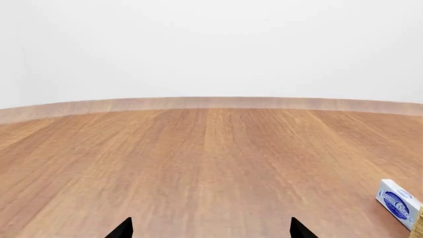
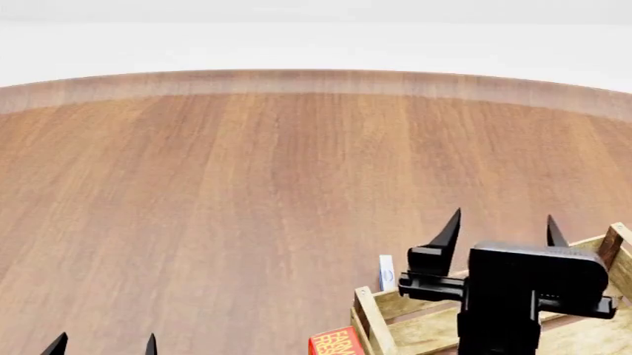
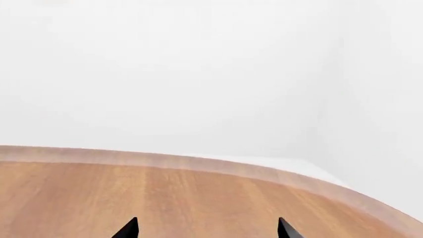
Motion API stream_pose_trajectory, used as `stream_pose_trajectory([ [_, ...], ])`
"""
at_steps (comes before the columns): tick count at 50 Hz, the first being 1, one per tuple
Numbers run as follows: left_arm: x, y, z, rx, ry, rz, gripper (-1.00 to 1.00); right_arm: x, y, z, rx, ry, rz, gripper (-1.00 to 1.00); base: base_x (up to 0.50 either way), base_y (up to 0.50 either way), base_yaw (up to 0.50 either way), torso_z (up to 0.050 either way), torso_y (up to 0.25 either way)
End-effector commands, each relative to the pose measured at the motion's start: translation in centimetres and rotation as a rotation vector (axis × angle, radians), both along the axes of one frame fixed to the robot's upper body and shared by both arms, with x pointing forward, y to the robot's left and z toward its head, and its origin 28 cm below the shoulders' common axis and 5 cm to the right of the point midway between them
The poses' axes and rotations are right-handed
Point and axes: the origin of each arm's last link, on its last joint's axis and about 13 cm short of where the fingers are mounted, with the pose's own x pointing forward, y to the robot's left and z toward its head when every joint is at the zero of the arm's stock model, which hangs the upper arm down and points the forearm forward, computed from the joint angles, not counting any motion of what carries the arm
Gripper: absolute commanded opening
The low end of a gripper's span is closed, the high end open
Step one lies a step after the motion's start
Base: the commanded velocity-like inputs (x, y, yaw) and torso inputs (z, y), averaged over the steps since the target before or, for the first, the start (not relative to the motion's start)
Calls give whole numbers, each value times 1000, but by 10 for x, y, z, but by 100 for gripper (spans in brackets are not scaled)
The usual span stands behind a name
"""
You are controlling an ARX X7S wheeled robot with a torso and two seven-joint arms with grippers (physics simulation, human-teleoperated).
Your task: Pick up the tomato sauce, and put it in the wooden tray.
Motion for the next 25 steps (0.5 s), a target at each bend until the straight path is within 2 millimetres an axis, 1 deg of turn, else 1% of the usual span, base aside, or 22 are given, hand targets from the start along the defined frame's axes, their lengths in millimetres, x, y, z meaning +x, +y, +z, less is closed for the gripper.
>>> stream_pose_trajectory([
  [1,0,0,0,0,0,0,100,-44,10,14,-22,-99,89,100,0,0,0,0,0],
  [4,0,0,0,0,-1,0,100,-56,10,14,-17,-104,98,100,0,0,0,0,0],
  [7,0,0,0,0,-1,0,100,-65,13,14,-49,-119,103,100,0,0,0,0,0],
  [9,0,0,0,0,-1,1,100,-75,15,16,-60,-139,121,100,0,0,0,0,0],
  [19,0,0,0,0,-1,0,100,-96,16,14,-73,-156,155,100,0,0,0,0,0],
  [25,-1,0,0,0,-2,1,100,-115,17,18,-77,-198,186,100,0,0,0,0,0],
])
